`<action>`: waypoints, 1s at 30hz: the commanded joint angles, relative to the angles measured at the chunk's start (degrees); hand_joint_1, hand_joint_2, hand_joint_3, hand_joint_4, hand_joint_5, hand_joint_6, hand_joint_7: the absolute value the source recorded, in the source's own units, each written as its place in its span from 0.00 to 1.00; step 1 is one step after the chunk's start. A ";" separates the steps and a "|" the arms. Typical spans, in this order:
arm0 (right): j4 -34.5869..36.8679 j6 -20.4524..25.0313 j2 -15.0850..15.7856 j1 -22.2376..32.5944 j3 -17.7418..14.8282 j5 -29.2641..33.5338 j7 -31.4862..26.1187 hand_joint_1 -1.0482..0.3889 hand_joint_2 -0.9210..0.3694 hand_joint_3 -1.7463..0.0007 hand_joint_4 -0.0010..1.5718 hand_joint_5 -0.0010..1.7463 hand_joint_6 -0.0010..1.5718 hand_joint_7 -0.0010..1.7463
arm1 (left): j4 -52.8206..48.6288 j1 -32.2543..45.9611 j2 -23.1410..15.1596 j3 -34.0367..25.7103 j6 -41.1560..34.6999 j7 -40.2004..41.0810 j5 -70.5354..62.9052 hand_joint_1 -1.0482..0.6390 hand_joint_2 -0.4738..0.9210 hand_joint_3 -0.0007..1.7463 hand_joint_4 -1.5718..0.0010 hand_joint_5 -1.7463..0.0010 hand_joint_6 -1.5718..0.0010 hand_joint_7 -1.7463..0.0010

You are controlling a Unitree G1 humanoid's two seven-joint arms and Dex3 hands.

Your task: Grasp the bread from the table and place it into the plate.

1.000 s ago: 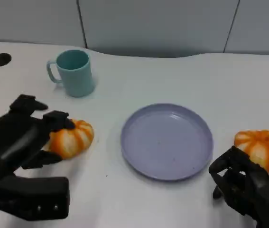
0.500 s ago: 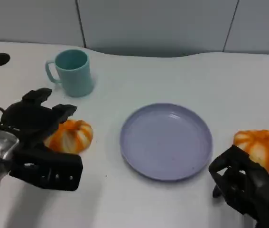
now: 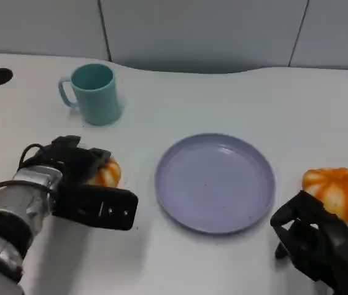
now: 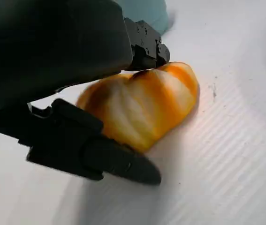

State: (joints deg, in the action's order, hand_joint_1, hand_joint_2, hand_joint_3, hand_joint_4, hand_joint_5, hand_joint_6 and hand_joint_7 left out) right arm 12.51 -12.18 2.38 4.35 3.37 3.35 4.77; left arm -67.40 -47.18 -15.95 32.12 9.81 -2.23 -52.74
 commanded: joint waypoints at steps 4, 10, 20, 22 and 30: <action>-0.69 0.11 0.26 0.53 -0.61 -0.43 -0.31 0.54 0.00 0.80 0.37 1.00 0.24 1.00 | -7.38 -3.12 1.95 0.42 -0.19 1.04 3.75 0.25 0.85 0.00 0.91 0.96 0.87 0.98; -2.18 1.21 -0.01 1.05 -0.25 0.04 -0.82 0.54 0.00 0.80 0.37 1.00 0.24 1.00 | -8.46 -2.24 1.92 0.28 0.65 4.17 6.05 0.44 0.92 0.00 0.75 0.14 0.78 0.17; -3.91 2.35 0.15 1.89 -0.02 0.26 -0.72 0.56 0.00 0.79 0.36 1.00 0.23 1.00 | -8.72 0.14 1.14 -1.78 4.23 13.28 9.74 0.47 1.00 0.07 0.56 0.00 0.66 0.05; -3.58 1.94 0.19 1.86 -0.05 0.26 -0.69 0.56 0.00 0.79 0.37 1.00 0.23 1.00 | -8.58 0.74 0.85 -2.74 5.35 13.64 11.13 0.48 1.00 0.09 0.54 0.00 0.66 0.01; -2.57 1.02 -0.05 1.48 -0.22 -0.07 -0.69 0.55 0.00 0.79 0.38 1.00 0.24 1.00 | -6.06 4.68 0.31 -14.91 14.99 12.06 25.46 0.52 0.95 0.07 0.48 0.00 0.61 0.00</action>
State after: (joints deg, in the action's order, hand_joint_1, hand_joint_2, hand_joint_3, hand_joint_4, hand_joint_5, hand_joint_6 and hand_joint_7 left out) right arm 9.98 -10.69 2.12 5.81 3.53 3.75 4.15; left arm -74.72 -43.73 -14.97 20.88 23.24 11.59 -31.58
